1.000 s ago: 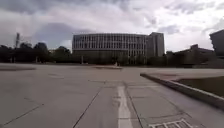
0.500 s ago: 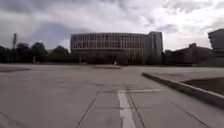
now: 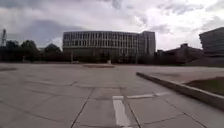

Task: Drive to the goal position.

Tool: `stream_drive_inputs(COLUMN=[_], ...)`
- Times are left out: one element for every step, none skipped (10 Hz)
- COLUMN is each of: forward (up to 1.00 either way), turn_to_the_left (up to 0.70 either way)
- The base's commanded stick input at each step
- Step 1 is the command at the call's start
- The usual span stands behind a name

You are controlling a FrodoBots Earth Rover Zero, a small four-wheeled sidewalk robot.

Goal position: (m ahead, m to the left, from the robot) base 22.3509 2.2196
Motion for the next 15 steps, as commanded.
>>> stream_drive_inputs(forward=[1.0, 1.0, 1.0, 1.0, 1.0, 1.0, 1.0, 1.0, 1.0, 1.0, 1.0, 1.0, 1.0, 1.0, 1.0], turn_to_the_left=[-0.27, -0.09, 0.0, 0.0, 0.0, 0.0, 0.0, 0.0, 0.0, 0.0, 0.0, 0.0, 0.0, 0.0, 0.0])
